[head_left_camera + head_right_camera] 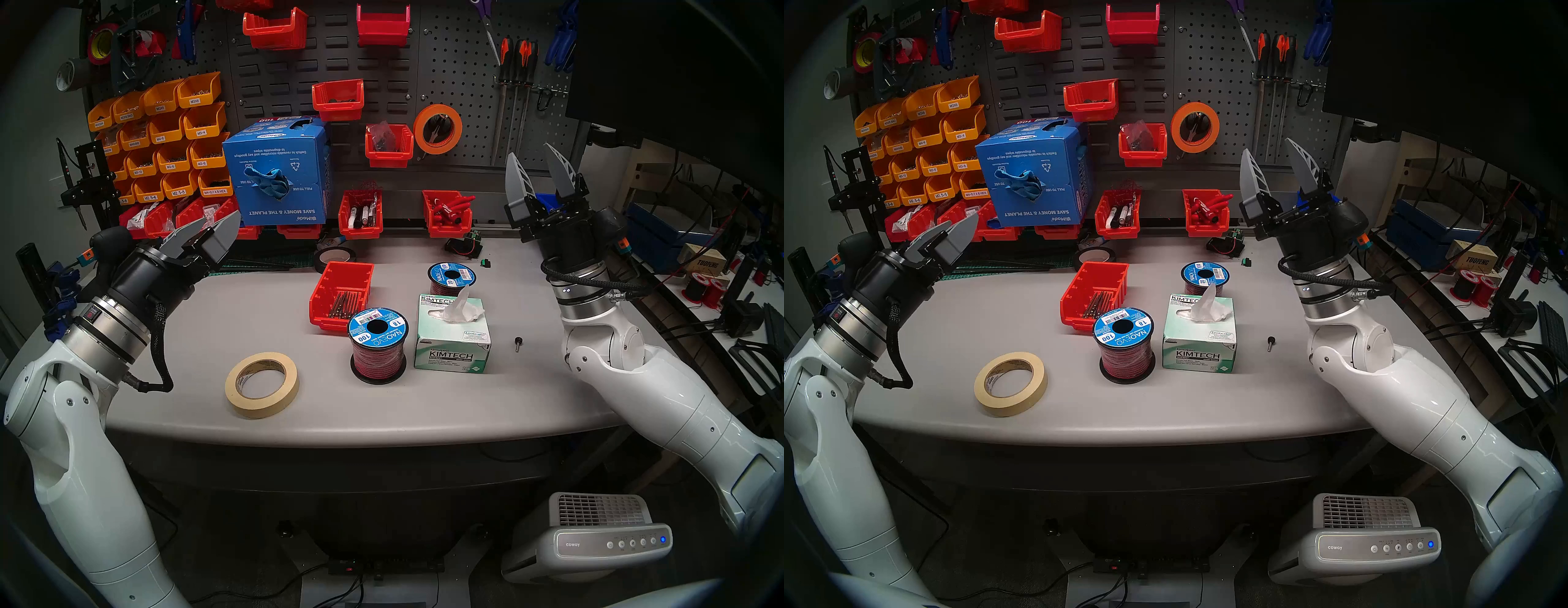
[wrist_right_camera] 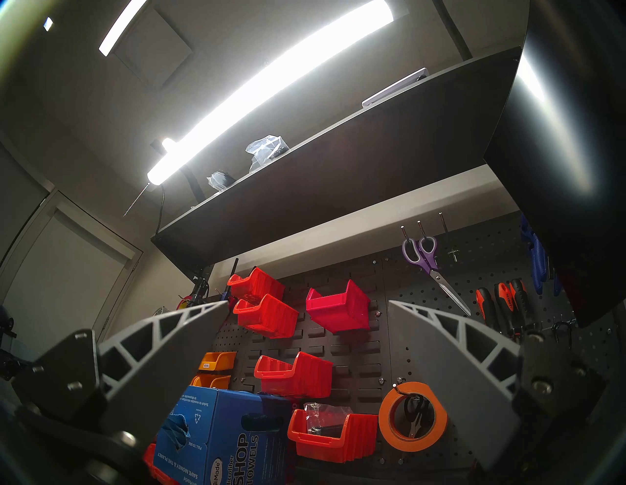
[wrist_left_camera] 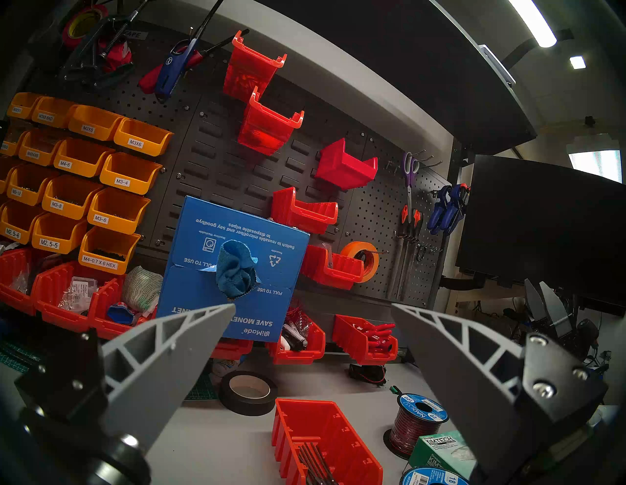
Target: Take out a shop towel
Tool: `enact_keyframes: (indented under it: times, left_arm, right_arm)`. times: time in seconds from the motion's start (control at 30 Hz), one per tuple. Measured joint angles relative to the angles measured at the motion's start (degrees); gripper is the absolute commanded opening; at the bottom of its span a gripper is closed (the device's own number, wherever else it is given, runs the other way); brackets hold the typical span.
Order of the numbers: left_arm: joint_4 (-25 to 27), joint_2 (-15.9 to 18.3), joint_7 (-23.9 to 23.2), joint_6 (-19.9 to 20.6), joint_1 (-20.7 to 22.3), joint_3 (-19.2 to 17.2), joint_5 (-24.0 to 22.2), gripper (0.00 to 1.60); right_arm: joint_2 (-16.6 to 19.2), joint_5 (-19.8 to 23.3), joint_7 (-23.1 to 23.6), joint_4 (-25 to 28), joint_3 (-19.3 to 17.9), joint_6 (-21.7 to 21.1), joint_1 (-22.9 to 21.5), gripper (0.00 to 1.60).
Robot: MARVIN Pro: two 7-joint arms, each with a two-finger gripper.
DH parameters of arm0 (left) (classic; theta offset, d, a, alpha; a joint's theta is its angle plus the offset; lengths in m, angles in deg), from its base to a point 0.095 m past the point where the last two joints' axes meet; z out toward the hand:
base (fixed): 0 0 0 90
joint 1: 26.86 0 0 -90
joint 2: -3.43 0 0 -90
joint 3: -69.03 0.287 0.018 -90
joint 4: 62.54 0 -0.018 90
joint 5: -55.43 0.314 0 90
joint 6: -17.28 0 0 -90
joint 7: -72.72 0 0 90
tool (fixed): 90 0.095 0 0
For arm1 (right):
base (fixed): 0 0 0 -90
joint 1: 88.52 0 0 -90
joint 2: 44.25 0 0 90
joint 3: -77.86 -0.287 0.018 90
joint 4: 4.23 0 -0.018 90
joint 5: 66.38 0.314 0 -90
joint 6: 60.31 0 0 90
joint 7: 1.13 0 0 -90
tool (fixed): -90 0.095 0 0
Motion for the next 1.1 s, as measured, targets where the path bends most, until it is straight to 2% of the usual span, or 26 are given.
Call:
enact_keyframes:
  times: [1.1]
  left_arm:
    - [-0.2, 0.0, 0.0, 0.0, -0.2, 0.0, 0.1, 1.6]
  right_arm:
    - [0.1, 0.0, -0.1, -0.2, 0.5, 0.0, 0.0, 1.6]
